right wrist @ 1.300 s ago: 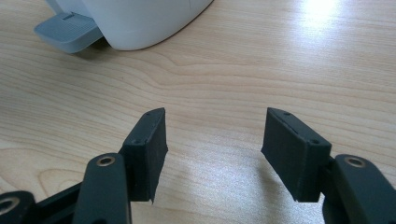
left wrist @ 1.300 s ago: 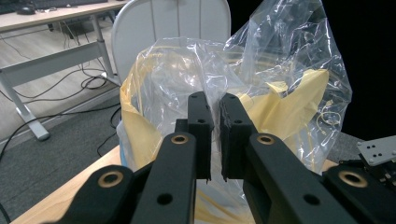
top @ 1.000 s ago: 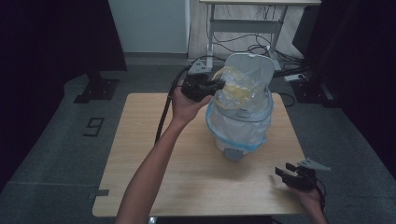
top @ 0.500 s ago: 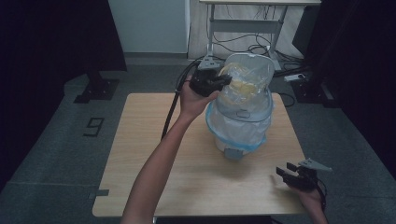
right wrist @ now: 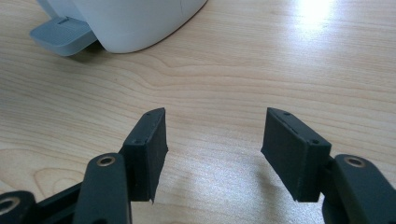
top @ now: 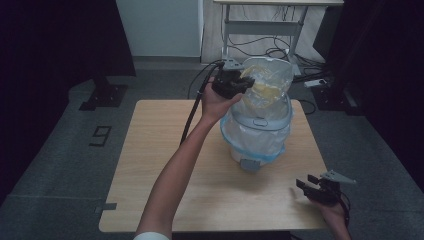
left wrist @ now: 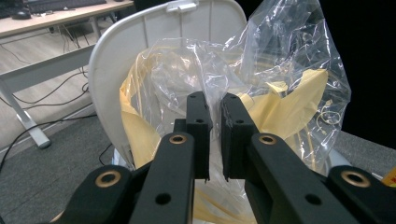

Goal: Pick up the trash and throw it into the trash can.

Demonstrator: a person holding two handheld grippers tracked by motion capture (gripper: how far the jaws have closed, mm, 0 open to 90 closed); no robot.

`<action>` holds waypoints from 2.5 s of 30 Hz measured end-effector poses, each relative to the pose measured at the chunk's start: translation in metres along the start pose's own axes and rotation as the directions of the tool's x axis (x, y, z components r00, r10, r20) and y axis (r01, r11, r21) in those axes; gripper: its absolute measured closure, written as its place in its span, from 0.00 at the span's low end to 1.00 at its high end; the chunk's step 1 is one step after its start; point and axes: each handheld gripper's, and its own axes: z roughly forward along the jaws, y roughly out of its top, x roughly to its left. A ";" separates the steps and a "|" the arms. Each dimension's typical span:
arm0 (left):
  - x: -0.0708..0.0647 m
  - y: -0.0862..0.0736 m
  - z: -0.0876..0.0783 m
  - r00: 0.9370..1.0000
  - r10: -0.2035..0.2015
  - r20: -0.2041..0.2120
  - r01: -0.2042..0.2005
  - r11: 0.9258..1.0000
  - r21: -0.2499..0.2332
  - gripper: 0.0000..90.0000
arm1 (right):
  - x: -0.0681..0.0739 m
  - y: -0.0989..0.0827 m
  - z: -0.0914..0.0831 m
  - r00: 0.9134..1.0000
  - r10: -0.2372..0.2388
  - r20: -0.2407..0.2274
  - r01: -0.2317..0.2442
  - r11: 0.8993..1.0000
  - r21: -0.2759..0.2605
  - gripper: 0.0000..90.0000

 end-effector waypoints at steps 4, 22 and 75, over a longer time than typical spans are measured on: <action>0.001 -0.001 0.007 1.000 -0.004 0.007 0.004 1.000 0.002 0.92 | 0.000 -0.001 -0.001 1.000 0.003 0.002 -0.003 1.000 0.000 0.44; -0.003 -0.011 0.017 1.000 -0.026 0.006 0.026 0.998 0.066 0.30 | 0.002 -0.001 -0.001 1.000 0.000 0.005 0.000 1.000 0.004 0.44; -0.010 -0.231 -0.146 0.988 -0.146 -0.059 0.152 0.980 0.128 0.27 | 0.007 -0.001 0.006 1.000 -0.016 -0.003 0.016 0.999 0.041 0.43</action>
